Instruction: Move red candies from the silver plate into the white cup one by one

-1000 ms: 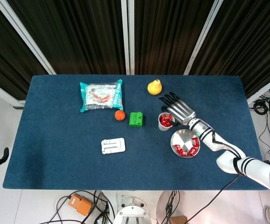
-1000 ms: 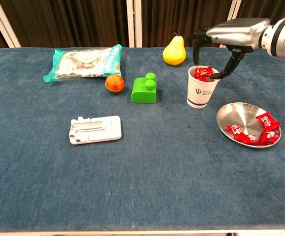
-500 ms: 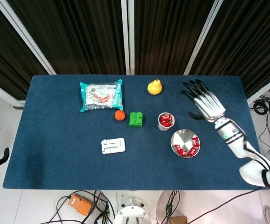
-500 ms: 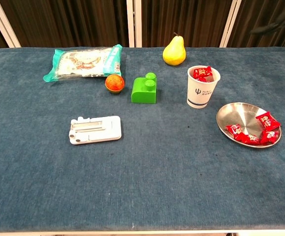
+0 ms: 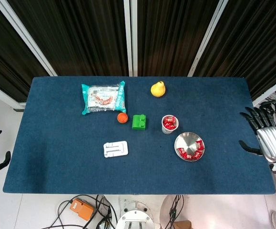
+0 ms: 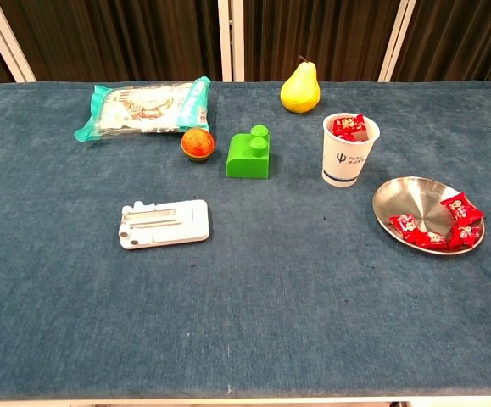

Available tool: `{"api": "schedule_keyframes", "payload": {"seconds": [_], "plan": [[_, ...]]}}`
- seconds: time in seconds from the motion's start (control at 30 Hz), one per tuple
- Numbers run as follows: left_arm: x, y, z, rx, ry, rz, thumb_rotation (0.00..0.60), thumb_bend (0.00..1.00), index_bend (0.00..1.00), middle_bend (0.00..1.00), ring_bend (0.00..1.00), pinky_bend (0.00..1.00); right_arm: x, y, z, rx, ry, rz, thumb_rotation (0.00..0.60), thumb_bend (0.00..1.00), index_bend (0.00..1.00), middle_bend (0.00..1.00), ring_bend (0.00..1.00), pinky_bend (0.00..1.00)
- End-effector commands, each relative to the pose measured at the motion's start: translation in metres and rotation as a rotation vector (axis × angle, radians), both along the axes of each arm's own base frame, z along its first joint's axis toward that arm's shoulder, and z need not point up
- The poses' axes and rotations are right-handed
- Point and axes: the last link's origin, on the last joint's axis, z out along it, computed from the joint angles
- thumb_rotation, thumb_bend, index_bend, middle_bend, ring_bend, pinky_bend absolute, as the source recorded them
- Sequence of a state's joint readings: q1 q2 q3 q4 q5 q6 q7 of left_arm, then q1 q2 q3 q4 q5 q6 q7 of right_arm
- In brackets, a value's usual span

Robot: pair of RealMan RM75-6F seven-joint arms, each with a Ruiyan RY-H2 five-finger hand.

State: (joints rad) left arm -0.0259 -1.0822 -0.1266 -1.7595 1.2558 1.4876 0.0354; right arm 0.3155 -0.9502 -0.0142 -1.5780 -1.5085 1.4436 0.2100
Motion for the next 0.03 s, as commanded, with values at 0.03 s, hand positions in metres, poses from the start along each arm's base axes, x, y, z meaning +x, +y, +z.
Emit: {"api": "schedule_keyframes", "payload": {"seconds": [0.03], "plan": [[0.0, -0.0001, 0.0, 0.0, 0.0, 0.0, 0.6, 0.35, 0.17, 0.0, 0.0, 0.0, -0.0103, 0.0126, 0.0045, -0.013, 0.011, -0.033, 0.6, 0.41, 0.17, 0.1, 0.02, 0.0]]}}
